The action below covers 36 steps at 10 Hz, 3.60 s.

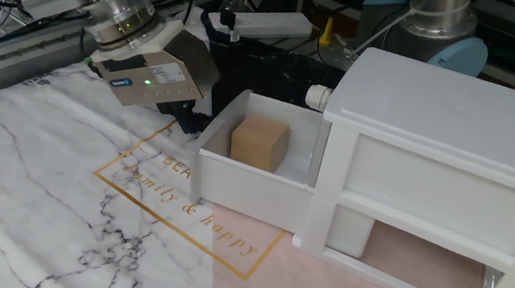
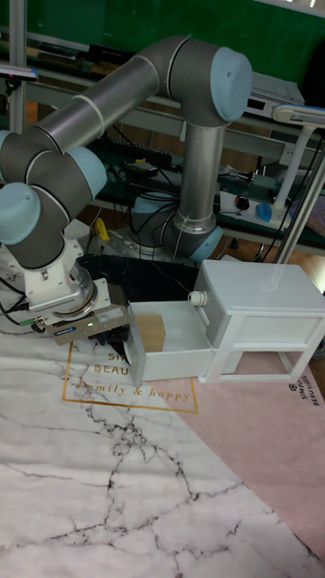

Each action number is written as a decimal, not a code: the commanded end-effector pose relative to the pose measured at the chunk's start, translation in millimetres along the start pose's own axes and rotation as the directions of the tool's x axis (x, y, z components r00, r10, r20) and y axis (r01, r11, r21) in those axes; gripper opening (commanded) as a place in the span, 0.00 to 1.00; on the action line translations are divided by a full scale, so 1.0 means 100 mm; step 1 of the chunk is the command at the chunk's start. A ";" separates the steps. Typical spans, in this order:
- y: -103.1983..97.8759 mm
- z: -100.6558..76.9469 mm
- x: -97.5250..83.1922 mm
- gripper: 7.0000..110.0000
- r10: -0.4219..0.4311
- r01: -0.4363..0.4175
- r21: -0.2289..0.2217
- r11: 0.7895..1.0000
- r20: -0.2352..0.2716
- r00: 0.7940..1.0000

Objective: Put things in the drawer

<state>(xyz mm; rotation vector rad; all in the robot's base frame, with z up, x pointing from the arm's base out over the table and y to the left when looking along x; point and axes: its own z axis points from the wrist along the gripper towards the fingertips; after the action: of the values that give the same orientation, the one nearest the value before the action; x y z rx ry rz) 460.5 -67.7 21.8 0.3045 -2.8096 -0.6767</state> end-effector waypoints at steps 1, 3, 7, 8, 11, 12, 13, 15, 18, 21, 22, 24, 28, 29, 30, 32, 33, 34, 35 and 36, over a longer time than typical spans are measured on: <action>0.07 0.00 -0.01 0.00 0.003 -0.002 -0.050 0.999 0.008 1.000; 0.11 -0.02 -0.01 0.00 0.001 0.000 -0.074 0.997 0.009 1.000; 0.26 -0.05 0.01 0.00 -0.003 0.003 -0.132 0.991 0.006 1.000; 0.29 -0.04 0.00 0.00 -0.002 0.002 -0.139 0.990 0.005 1.000; 0.38 -0.06 0.00 0.00 -0.002 0.003 -0.171 0.985 0.008 1.000; 0.40 -0.07 0.00 0.00 -0.001 0.002 -0.178 0.984 0.007 1.000; 0.44 -0.08 0.01 0.00 0.001 0.000 -0.187 0.982 0.007 1.000; 0.45 -0.09 0.00 0.00 0.000 0.001 -0.190 0.982 0.005 1.000; 0.48 -0.02 -0.03 0.00 0.009 -0.007 -0.184 0.983 0.011 1.000; 0.53 -0.03 -0.04 0.00 0.011 -0.009 -0.191 0.982 0.010 1.000; 0.55 -0.03 -0.03 0.00 0.010 -0.008 -0.200 0.980 0.009 1.000; 0.62 -0.06 -0.01 0.00 0.009 -0.007 -0.220 0.975 0.005 1.000; 0.69 -0.02 0.00 0.00 0.017 -0.016 -0.222 0.975 0.002 1.000; 0.69 0.01 0.00 0.00 0.020 -0.020 -0.216 0.976 0.001 1.000; 0.72 0.05 0.00 0.00 0.024 -0.023 -0.215 0.976 0.001 1.000; 0.74 0.11 0.00 0.00 0.029 -0.028 -0.209 0.978 0.003 1.000; 0.75 0.12 0.00 0.00 0.031 -0.030 -0.209 0.977 0.003 1.000; 0.77 0.14 0.01 0.00 0.036 -0.034 -0.209 0.977 0.003 0.999; 0.78 0.15 0.01 0.00 0.037 -0.035 -0.210 0.977 0.003 0.999; 0.80 0.15 0.01 0.00 0.038 -0.037 -0.215 0.976 0.003 0.999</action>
<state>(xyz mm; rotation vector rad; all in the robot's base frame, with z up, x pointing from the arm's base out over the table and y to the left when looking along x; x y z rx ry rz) 443.0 1.7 44.8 0.2232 -2.7061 -0.9452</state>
